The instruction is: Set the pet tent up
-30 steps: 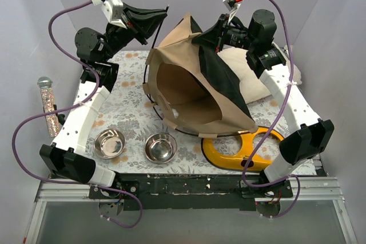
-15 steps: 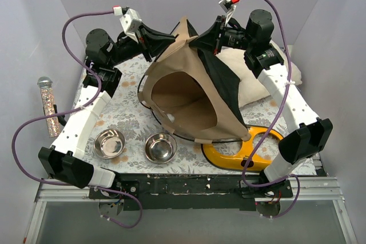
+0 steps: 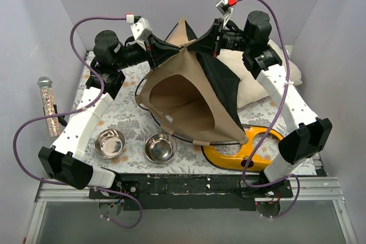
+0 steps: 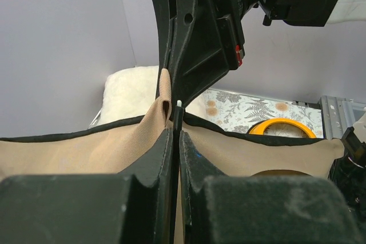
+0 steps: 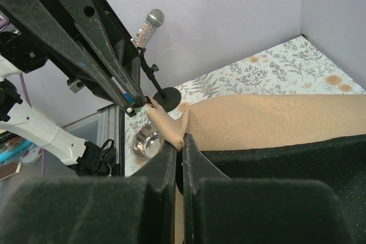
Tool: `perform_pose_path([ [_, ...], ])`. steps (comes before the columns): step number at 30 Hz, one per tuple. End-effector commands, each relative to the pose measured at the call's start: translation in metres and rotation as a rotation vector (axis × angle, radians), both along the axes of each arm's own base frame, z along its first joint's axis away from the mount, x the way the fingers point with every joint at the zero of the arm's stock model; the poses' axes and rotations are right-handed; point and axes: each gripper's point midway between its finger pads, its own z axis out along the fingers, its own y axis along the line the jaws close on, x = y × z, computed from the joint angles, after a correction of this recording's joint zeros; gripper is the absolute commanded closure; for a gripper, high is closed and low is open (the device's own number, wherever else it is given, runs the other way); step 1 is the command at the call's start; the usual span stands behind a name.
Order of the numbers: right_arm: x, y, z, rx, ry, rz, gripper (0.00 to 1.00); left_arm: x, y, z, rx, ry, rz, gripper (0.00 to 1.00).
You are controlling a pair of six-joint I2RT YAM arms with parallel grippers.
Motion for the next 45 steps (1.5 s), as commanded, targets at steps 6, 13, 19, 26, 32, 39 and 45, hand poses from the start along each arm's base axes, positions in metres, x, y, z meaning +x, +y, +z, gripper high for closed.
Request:
perform_pose_path([
  [6, -0.018, -0.013, 0.037, 0.064, -0.180, 0.017, 0.99, 0.011, 0.005, -0.057, 0.091, 0.196, 0.044, 1.00],
  [13, -0.019, -0.012, 0.040, 0.070, -0.189, 0.014, 0.99, 0.012, 0.005, -0.064, 0.113, 0.192, 0.049, 1.00],
  [19, -0.021, -0.012, 0.043, 0.073, -0.197, 0.017, 0.99, 0.012, 0.004, -0.069, 0.127, 0.186, 0.049, 1.00],
  [26, -0.023, -0.011, 0.045, 0.076, -0.209, 0.029, 0.99, 0.012, 0.000, -0.079, 0.150, 0.195, 0.046, 1.00],
  [32, -0.030, -0.011, 0.043, 0.078, -0.236, 0.057, 0.99, 0.017, 0.002, -0.084, 0.157, 0.208, 0.079, 1.00],
  [39, -0.035, -0.011, 0.041, 0.062, -0.257, 0.073, 0.99, 0.014, 0.000, -0.086, 0.163, 0.202, 0.048, 1.00],
  [45, -0.034, 0.002, 0.022, -0.035, -0.250, 0.086, 0.99, 0.008, -0.006, -0.084, 0.167, 0.198, 0.000, 1.00],
])
